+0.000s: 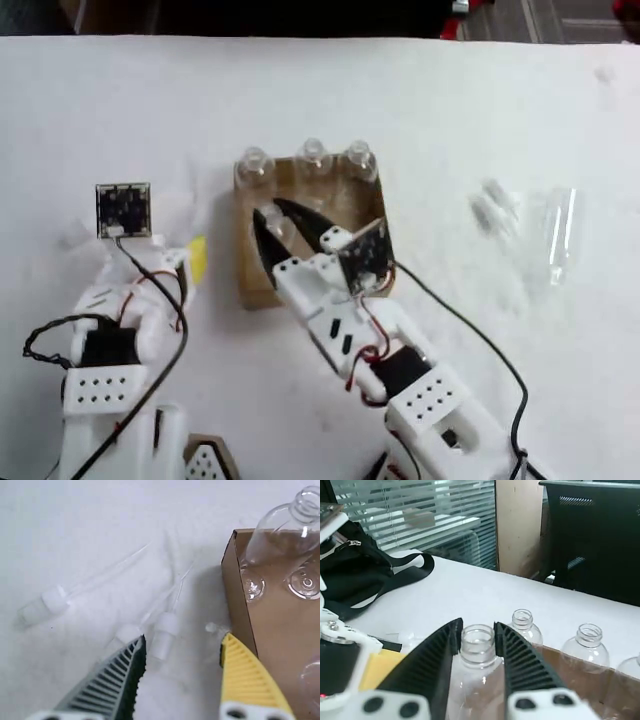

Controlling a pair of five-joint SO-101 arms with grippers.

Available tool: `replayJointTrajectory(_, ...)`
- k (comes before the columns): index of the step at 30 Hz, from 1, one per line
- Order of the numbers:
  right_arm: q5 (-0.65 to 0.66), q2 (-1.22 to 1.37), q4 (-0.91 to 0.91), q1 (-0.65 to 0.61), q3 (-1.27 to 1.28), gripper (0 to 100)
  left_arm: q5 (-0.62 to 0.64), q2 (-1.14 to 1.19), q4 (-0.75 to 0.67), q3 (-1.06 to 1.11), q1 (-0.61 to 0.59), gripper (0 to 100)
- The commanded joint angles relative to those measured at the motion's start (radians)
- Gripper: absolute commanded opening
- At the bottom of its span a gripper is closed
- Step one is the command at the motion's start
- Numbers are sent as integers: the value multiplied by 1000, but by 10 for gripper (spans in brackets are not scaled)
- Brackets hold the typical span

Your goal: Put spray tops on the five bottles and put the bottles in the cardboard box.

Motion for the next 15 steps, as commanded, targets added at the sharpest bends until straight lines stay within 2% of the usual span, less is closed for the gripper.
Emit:
replayJointTrajectory(1,-11,-13,-124,25,66,16,2,-19,-23,-12,-12,229)
replayJointTrajectory(8,-11,-13,-165,25,123,17,2,-19,-23,-12,-12,229)
replayJointTrajectory(15,-11,-12,-236,30,49,17,2,-19,-23,-14,-12,229)
